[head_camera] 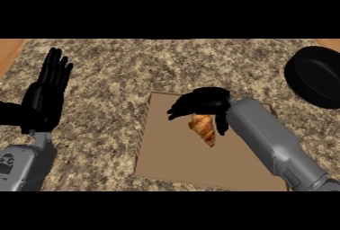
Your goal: Pick the croissant from the tray and place it in the pot
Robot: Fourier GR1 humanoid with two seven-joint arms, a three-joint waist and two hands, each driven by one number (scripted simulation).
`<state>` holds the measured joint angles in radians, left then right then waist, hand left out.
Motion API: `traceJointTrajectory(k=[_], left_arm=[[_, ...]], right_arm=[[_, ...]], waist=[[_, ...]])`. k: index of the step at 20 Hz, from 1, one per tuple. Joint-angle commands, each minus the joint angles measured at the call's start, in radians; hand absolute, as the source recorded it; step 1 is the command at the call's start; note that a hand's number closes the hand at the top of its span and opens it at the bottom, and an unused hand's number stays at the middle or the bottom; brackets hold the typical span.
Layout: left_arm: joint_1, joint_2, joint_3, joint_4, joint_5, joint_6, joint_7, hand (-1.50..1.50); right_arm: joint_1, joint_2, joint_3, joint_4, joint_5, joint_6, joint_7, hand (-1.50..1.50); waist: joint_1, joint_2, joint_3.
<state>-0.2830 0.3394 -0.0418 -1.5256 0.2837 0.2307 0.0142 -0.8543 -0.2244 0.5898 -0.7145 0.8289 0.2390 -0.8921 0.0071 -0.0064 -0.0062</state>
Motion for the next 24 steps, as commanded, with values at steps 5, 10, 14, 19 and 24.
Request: traceJointTrajectory(k=[5, 10, 14, 19, 24], left_arm=[[-0.001, -0.033, 0.016, 0.042, -0.011, -0.014, -0.025, 0.0], [0.033, -0.037, 0.007, -0.002, -0.017, -0.031, -0.016, 0.0], [-0.007, -0.048, 0.016, -0.012, -0.035, 0.001, 0.015, 0.0], [-0.011, -0.048, 0.028, 0.046, -0.046, -0.027, -0.022, 0.0], [-0.007, -0.025, 0.037, 0.015, -0.035, -0.025, 0.001, 0.0]], right_arm=[[0.081, 0.065, 0.027, -0.061, 0.052, -0.08, -0.1, 1.5], [0.116, 0.082, 0.012, -0.037, 0.088, -0.149, -0.118, 1.5], [0.156, 0.044, -0.034, -0.131, 0.089, -0.15, -0.089, 1.5], [0.149, 0.004, -0.15, -0.243, 0.042, -0.134, -0.051, 1.5], [0.045, 0.013, -0.409, -0.095, 0.025, -0.181, 0.504, 1.5]], waist=[[-0.005, 0.008, 0.006], [0.004, 0.009, 0.006], [-0.007, 0.006, 0.007], [-0.012, 0.006, 0.006], [-0.012, 0.006, 0.002]])
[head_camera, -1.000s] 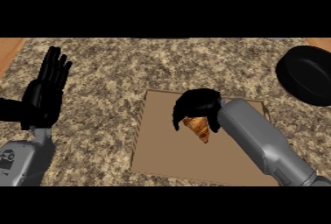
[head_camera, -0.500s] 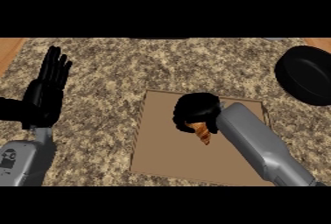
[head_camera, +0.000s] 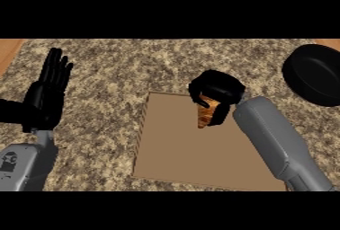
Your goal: Pick the croissant from the tray and place it in the pot
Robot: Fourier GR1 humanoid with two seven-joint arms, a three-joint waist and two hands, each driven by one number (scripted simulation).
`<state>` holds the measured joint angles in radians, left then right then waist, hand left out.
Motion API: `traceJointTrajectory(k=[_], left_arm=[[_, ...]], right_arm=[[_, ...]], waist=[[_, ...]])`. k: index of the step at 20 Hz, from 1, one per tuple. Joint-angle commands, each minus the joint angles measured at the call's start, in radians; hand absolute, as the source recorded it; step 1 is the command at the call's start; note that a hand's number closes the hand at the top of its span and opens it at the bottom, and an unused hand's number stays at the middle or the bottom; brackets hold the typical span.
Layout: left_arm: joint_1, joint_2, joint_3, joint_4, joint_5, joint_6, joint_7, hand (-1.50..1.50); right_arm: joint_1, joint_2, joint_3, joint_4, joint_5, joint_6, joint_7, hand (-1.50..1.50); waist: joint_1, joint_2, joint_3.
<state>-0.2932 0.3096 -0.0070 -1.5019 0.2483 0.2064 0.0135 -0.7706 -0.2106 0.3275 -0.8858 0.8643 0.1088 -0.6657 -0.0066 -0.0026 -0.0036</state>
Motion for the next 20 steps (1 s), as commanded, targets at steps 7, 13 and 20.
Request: traceJointTrajectory(k=[7, 13, 20], left_arm=[[0.008, 0.004, 0.002, 0.0, -0.006, 0.001, -0.006, 0.0], [-0.005, 0.004, -0.016, -0.016, 0.001, -0.02, 0.013, 0.0], [-0.027, -0.015, -0.017, 0.009, -0.003, -0.015, 0.008, 0.0]], right_arm=[[-0.167, -0.067, -0.325, 0.134, 0.078, -0.269, 0.816, 1.5], [-0.314, -0.093, -0.364, 0.162, 0.278, -0.478, 1.307, 1.5], [-0.466, -0.123, -0.321, 0.265, 0.56, -0.52, 1.758, 1.5]], waist=[[0.006, 0.002, -0.009], [0.048, 0.004, -0.005], [0.042, 0.014, 0.001]])
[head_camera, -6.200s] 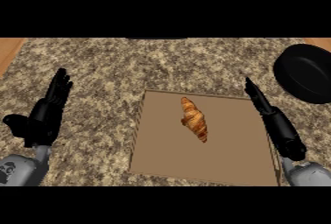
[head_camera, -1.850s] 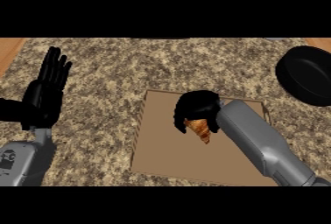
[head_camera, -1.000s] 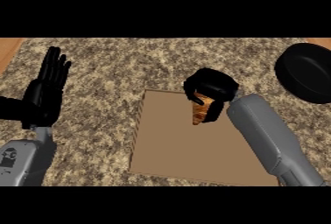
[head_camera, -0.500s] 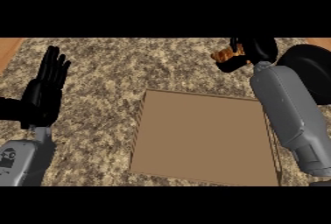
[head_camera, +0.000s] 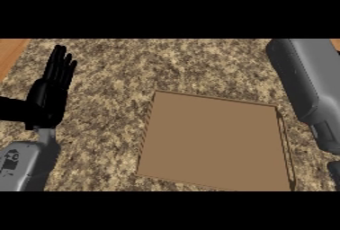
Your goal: Pick the croissant from the tray and place it in the pot
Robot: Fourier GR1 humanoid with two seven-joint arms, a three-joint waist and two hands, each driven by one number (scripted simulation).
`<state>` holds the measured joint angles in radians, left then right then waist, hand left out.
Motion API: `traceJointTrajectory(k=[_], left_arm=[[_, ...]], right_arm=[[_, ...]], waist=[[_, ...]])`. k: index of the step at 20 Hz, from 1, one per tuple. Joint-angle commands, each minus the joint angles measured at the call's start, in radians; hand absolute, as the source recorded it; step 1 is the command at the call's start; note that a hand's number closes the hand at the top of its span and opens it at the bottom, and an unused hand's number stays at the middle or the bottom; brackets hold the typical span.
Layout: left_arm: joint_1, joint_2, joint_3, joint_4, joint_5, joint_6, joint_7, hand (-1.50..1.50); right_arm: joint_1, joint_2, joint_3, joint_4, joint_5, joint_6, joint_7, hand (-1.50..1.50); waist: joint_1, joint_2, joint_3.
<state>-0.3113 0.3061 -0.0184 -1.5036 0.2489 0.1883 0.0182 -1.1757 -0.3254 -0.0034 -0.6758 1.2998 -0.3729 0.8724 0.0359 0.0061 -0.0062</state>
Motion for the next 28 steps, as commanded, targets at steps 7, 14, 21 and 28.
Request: traceJointTrajectory(k=[7, 14, 21, 28], left_arm=[[0.047, 0.011, 0.037, -0.004, 0.013, -0.036, -0.018, 0.0], [0.05, 0.0, 0.058, -0.004, 0.022, -0.048, -0.016, 0.0], [0.053, -0.044, 0.027, -0.002, -0.053, -0.016, -0.034, 0.0], [0.0, -0.061, 0.039, 0.011, -0.064, -0.008, -0.006, 0.0]], right_arm=[[-0.002, -0.062, -0.041, 0.036, 0.109, 0.073, 0.224, 1.5], [0.159, -0.189, -0.128, -0.039, 0.034, -0.005, 0.081, 1.5], [0.279, -0.26, -0.191, -0.112, -0.065, -0.002, -0.068, 1.5], [0.311, -0.298, -0.26, 0.085, -0.103, -0.141, -0.193, 1.5]], waist=[[-0.031, -0.007, 0.006], [-0.04, -0.006, 0.006], [-0.034, -0.004, 0.006], [-0.022, 0.0, 0.007]])
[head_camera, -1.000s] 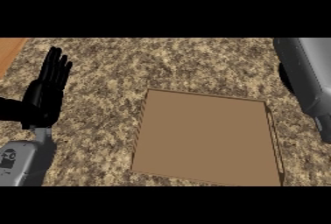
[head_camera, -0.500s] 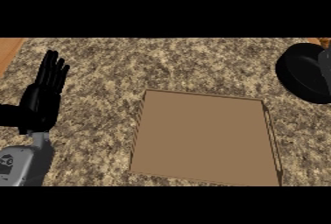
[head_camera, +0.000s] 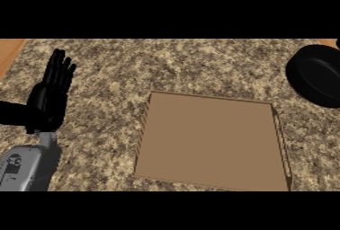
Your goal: Pick the croissant from the tray and place it in the pot
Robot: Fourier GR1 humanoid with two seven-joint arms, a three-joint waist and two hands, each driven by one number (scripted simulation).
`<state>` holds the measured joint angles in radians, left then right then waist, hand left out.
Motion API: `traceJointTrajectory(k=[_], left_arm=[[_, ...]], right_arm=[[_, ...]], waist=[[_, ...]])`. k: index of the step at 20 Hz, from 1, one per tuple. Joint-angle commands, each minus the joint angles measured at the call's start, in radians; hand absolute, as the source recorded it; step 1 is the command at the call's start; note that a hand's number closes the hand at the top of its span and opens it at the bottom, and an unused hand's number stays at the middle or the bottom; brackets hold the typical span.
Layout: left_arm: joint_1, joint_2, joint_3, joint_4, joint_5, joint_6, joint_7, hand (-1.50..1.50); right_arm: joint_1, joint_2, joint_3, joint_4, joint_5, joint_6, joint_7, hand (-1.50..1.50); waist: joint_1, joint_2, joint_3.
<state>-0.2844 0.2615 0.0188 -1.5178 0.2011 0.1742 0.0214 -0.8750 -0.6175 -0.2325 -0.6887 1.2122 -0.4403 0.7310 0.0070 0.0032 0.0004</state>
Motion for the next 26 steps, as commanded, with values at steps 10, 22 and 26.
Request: traceJointTrajectory(k=[10, 22, 26], left_arm=[[-0.029, -0.016, 0.025, 0.07, -0.003, -0.025, -0.043, 0.0], [0.033, -0.024, 0.005, -0.043, -0.013, -0.023, 0.013, 0.0], [0.025, 0.002, 0.047, 0.001, 0.011, -0.063, -0.023, 0.0]], right_arm=[[0.018, -0.064, -0.257, 0.278, -0.314, 0.034, -0.333, -1.5], [-0.043, 0.033, -0.354, 0.225, -0.459, -0.193, -0.563, -1.5], [-0.01, -0.005, -0.453, 0.195, -0.579, -0.2, -0.626, -1.5]], waist=[[0.01, 0.011, 0.002], [0.02, 0.001, 0.001], [0.003, 0.0, 0.001]])
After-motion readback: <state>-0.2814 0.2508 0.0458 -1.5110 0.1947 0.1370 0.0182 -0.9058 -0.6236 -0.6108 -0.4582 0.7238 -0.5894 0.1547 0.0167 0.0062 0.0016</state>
